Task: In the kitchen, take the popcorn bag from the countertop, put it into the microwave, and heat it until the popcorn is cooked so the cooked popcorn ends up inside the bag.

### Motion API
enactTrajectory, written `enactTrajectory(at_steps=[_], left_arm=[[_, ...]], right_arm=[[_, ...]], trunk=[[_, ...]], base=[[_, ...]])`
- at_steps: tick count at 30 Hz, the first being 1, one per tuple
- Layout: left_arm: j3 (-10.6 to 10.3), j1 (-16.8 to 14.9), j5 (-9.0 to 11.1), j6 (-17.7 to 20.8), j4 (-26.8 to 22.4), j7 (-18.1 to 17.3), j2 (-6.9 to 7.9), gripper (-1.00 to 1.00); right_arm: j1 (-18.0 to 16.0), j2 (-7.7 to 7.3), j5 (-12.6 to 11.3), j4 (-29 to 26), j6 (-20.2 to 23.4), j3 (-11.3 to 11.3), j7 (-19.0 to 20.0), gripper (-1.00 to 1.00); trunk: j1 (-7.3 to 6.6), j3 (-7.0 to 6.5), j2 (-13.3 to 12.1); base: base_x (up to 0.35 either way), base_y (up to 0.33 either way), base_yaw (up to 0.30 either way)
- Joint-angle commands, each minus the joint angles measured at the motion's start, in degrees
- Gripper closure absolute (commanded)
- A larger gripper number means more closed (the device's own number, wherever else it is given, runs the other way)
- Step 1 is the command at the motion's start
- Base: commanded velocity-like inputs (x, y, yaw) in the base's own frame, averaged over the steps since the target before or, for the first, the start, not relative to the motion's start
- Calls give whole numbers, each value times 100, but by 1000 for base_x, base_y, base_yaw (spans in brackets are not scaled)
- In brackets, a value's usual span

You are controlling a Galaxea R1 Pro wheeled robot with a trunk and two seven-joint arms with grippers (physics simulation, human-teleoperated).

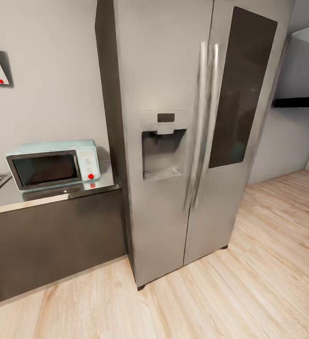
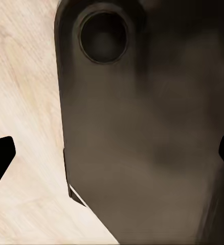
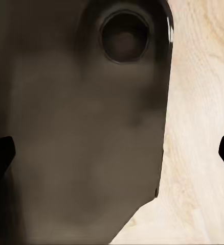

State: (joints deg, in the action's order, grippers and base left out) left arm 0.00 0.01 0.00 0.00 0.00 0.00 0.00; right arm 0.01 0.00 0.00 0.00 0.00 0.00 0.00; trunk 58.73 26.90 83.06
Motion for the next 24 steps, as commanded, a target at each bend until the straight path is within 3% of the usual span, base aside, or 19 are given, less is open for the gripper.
enactTrajectory(at_steps=[1,11,24], left_arm=[[-11,-22,-20,-33,-33,33,-28,-100],[-1,-22,-16,-70,-170,51,-26,-100],[20,-435,8,-151,-300,52,-25,-100]], right_arm=[[-34,16,8,-33,-33,9,-26,-100],[-259,-43,0,-359,-120,11,-9,-100],[-275,-12,-3,-779,-123,-51,-19,-100]], trunk=[[0,3,2],[0,3,2],[0,3,2]], base=[[0,0,0],[0,0,0],[0,0,0]])
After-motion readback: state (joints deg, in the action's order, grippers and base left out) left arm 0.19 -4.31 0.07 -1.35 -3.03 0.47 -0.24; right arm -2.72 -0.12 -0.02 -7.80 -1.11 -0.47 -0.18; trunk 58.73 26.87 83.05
